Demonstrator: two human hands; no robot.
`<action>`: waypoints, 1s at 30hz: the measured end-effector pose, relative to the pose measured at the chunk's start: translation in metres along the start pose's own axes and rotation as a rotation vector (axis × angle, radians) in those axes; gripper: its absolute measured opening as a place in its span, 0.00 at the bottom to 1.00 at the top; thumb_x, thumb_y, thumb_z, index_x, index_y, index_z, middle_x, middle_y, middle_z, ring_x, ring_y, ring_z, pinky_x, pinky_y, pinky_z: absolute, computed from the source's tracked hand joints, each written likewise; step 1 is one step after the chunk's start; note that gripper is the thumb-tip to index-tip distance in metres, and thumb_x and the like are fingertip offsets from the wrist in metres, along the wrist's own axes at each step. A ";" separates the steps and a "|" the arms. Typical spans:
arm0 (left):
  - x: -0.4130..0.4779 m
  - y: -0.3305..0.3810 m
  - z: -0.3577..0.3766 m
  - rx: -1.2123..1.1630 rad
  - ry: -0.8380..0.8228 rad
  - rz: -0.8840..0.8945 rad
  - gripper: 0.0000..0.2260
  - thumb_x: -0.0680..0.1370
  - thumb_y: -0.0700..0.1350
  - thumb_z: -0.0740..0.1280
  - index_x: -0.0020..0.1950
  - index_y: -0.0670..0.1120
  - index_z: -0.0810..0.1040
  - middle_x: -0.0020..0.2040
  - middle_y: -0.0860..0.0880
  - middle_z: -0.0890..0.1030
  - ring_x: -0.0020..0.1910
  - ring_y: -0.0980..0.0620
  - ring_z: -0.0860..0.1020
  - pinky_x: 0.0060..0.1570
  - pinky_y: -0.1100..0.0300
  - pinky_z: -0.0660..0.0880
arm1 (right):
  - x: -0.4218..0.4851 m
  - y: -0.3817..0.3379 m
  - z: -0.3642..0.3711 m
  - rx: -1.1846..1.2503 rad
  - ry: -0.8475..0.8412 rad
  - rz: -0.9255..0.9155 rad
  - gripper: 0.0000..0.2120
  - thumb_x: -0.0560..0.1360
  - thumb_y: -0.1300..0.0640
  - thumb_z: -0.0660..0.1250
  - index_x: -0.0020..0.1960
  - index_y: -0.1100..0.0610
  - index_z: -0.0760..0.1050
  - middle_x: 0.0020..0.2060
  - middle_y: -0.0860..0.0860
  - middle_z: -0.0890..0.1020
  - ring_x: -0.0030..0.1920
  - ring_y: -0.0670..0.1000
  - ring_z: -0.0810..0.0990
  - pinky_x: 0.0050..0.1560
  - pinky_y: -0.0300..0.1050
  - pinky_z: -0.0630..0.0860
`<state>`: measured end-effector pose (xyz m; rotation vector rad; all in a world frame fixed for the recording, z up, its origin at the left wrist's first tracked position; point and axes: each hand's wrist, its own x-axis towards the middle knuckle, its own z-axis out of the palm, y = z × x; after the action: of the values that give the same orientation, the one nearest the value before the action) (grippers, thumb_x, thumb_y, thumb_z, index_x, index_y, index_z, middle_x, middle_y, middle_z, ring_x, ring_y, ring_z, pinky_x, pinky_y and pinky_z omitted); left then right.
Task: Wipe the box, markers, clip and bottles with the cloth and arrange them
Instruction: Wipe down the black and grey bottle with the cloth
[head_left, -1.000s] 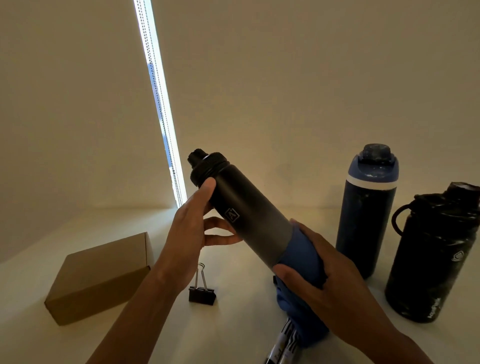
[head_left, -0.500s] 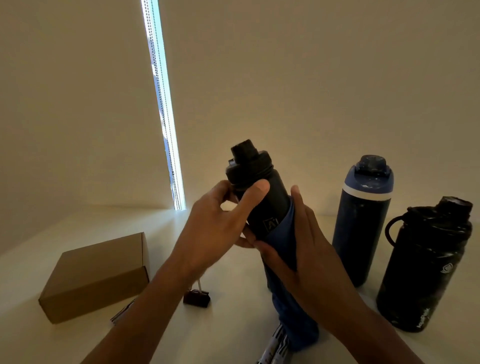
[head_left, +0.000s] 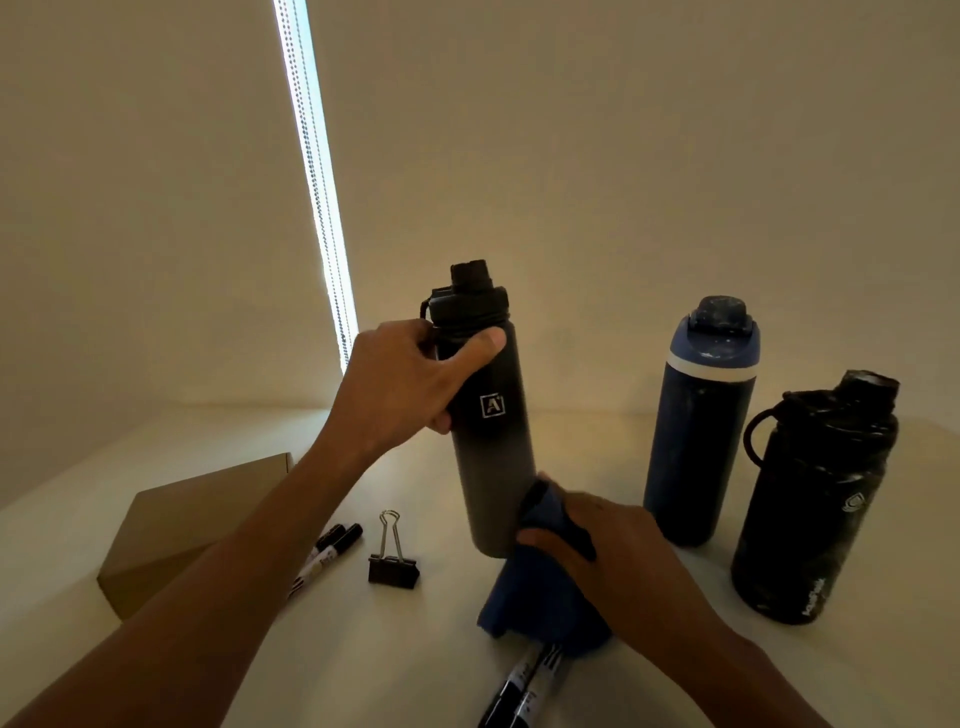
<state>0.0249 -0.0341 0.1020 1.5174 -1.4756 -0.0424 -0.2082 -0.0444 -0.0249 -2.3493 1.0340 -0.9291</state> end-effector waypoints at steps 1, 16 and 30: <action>0.003 -0.004 -0.001 0.016 -0.004 0.006 0.20 0.76 0.66 0.69 0.52 0.50 0.82 0.40 0.56 0.85 0.28 0.56 0.84 0.35 0.69 0.80 | -0.004 0.005 -0.003 0.002 -0.005 0.011 0.12 0.82 0.48 0.67 0.65 0.38 0.78 0.55 0.37 0.83 0.56 0.37 0.80 0.60 0.39 0.77; 0.040 -0.077 -0.001 0.256 0.021 -0.061 0.33 0.66 0.79 0.67 0.43 0.50 0.83 0.37 0.54 0.85 0.33 0.54 0.84 0.43 0.48 0.85 | 0.002 0.052 -0.001 0.062 0.041 0.031 0.07 0.78 0.55 0.73 0.53 0.43 0.84 0.54 0.40 0.83 0.55 0.38 0.81 0.50 0.28 0.75; 0.037 -0.114 0.007 0.165 0.084 -0.119 0.28 0.73 0.72 0.70 0.61 0.52 0.81 0.53 0.56 0.81 0.51 0.56 0.80 0.53 0.60 0.75 | -0.009 0.025 -0.014 0.061 0.050 -0.017 0.20 0.74 0.57 0.75 0.62 0.39 0.80 0.55 0.35 0.79 0.55 0.40 0.79 0.54 0.37 0.77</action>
<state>0.1149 -0.0917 0.0472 1.7184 -1.3484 0.0729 -0.2348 -0.0546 -0.0340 -2.2989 0.9914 -1.0158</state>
